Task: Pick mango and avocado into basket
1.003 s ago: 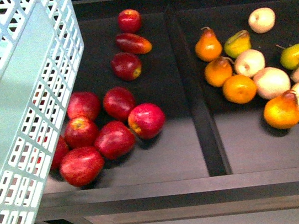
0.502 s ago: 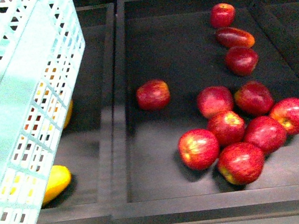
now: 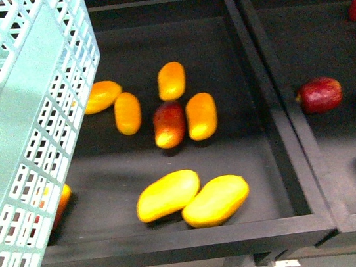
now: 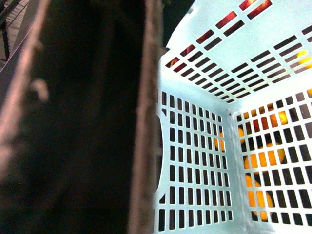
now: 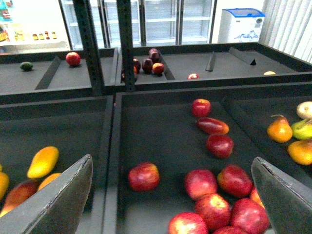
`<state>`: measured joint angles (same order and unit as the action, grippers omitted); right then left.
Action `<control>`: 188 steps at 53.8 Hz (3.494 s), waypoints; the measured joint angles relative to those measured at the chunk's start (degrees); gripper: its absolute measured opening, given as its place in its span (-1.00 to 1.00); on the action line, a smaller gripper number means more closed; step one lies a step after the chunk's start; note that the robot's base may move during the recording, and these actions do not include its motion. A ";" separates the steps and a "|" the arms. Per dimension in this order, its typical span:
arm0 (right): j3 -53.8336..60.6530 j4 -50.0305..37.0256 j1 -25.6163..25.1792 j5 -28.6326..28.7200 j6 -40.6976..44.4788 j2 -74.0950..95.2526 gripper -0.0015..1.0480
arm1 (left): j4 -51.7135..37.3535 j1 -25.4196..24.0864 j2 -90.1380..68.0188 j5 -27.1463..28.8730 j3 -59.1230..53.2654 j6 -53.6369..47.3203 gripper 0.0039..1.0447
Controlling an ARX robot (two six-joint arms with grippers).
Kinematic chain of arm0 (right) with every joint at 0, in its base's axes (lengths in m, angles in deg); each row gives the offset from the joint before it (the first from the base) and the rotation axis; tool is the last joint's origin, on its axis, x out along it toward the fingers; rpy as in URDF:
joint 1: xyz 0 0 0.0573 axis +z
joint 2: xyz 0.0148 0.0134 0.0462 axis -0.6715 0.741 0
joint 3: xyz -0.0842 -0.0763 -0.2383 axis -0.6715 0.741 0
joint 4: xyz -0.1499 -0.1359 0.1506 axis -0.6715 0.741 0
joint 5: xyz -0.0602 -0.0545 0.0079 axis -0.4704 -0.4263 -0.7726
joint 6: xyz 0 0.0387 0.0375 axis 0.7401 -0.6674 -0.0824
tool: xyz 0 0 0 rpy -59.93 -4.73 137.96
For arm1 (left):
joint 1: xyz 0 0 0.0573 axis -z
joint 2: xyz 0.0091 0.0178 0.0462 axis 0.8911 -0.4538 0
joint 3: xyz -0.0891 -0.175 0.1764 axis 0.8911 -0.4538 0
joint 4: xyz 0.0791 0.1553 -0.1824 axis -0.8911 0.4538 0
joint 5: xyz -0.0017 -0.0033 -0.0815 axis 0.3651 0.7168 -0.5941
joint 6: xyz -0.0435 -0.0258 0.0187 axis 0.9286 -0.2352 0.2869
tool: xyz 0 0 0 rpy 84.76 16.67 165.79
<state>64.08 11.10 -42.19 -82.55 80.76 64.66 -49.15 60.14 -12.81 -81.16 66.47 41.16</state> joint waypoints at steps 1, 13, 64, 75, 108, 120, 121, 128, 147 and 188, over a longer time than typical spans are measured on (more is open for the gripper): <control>0.00 0.00 0.00 0.02 0.00 0.00 0.83 | 0.00 0.00 0.00 0.00 0.00 0.00 -0.93; 0.00 0.00 0.00 0.00 0.00 0.00 0.83 | 0.00 0.00 -0.02 0.02 0.00 0.00 -0.93; 0.02 0.02 -0.04 0.20 0.00 0.00 0.83 | 1.53 5.35 -12.98 1.20 6.40 -22.67 -0.93; 0.02 0.02 -0.04 0.07 0.00 0.00 0.83 | -2.03 18.82 -26.34 4.59 15.63 -21.99 -0.93; 0.02 0.04 -0.04 0.07 0.00 0.00 0.83 | 0.24 33.55 -33.70 2.80 23.15 -23.04 -0.93; -0.02 0.15 -0.02 -0.09 -0.20 0.13 0.83 | 0.37 33.53 -33.70 2.16 23.17 -23.39 -0.93; -0.24 0.92 0.09 -0.52 -0.46 0.63 0.83 | 0.37 33.53 -33.70 2.12 23.17 -23.41 -0.93; -9.11 21.81 -1.88 -1.62 -9.05 16.31 0.83 | 0.37 33.53 -33.70 1.97 23.26 -23.39 -0.93; -16.41 -9.68 -19.71 6.49 0.81 61.33 0.83 | 0.37 33.57 -33.73 2.40 23.34 -23.47 -0.93; -61.42 -14.82 -11.10 -1.07 5.46 130.46 0.83 | 0.37 33.59 -33.73 2.16 23.34 -23.45 -0.93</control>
<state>2.66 -3.72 -53.30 -83.62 86.22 195.13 -48.78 93.73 -46.54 -78.99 89.81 17.71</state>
